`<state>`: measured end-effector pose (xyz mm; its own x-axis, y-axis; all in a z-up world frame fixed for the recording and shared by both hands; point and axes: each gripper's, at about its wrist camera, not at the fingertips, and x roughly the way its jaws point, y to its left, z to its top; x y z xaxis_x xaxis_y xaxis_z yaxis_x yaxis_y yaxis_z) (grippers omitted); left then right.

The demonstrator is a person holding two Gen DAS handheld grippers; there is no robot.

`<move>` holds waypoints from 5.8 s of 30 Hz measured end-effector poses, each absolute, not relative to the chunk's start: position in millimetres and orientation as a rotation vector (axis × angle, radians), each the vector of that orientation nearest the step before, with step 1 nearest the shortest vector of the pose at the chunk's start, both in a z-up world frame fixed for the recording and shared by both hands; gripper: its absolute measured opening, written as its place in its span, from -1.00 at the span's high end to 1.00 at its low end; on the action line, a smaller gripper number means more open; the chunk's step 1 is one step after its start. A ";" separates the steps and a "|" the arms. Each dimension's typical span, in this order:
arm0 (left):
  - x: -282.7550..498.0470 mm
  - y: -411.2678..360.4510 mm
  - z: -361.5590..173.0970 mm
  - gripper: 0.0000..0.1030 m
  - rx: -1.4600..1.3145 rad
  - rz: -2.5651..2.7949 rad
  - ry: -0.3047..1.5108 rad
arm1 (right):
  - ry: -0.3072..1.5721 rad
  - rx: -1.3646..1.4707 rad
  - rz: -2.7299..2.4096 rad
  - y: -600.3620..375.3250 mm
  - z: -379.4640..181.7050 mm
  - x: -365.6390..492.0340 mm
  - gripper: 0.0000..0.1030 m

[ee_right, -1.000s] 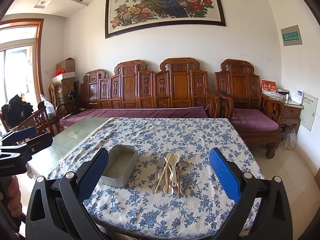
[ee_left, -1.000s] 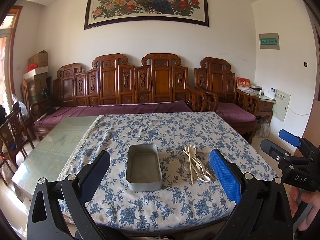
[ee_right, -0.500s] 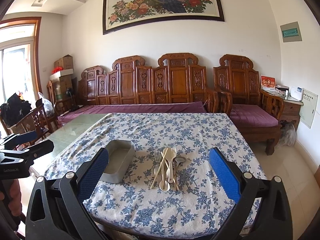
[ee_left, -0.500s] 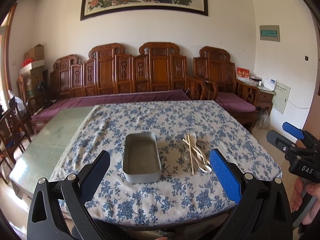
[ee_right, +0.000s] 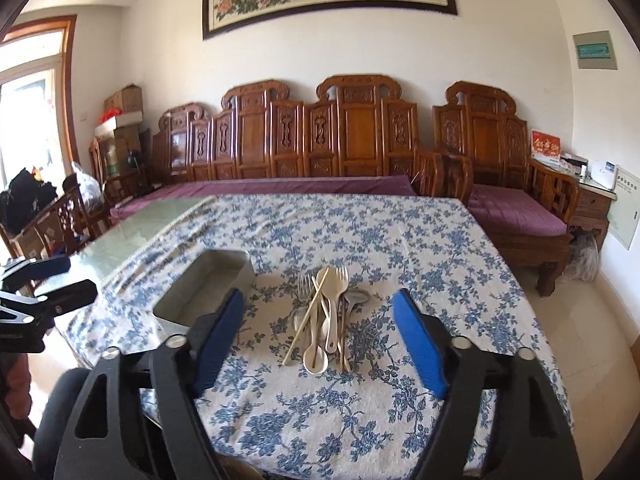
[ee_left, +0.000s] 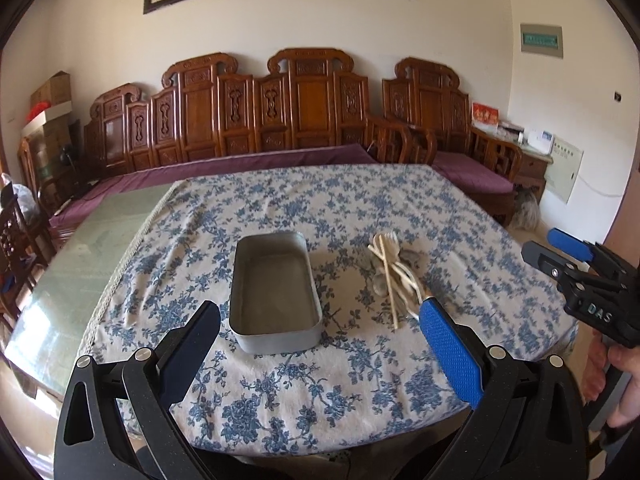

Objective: Organize utensils
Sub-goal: 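Grasp a gold chopstick from the utensil pile with the left tool while the right tool approaches the pile, then grasp the white plastic spoon with the right tool while the left tool lifts the chopstick, then lower the chopstick into the grey tray and open the left tool while the right tool carries the spoon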

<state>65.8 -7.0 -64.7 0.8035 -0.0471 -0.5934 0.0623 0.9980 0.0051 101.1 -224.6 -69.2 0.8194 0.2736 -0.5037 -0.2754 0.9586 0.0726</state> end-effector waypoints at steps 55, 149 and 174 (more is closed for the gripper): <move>257.2 -99.7 -239.1 0.92 0.018 -0.319 1.027 | 0.849 0.022 0.294 -240.4 -193.3 213.7 0.35; 226.6 78.6 -193.4 0.86 -0.036 -0.114 0.951 | 0.802 -0.043 0.555 -85.7 -155.5 242.7 0.90; 218.5 134.3 -163.2 0.80 -0.119 -0.013 0.851 | 0.976 -0.079 0.536 15.7 -195.1 287.8 0.89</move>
<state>218.5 134.3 -163.2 0.6593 -0.0590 -0.7495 -0.0364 0.9932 -0.1102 287.8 15.7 -195.1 0.4424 0.3964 -0.8045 -0.4661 0.8680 0.1713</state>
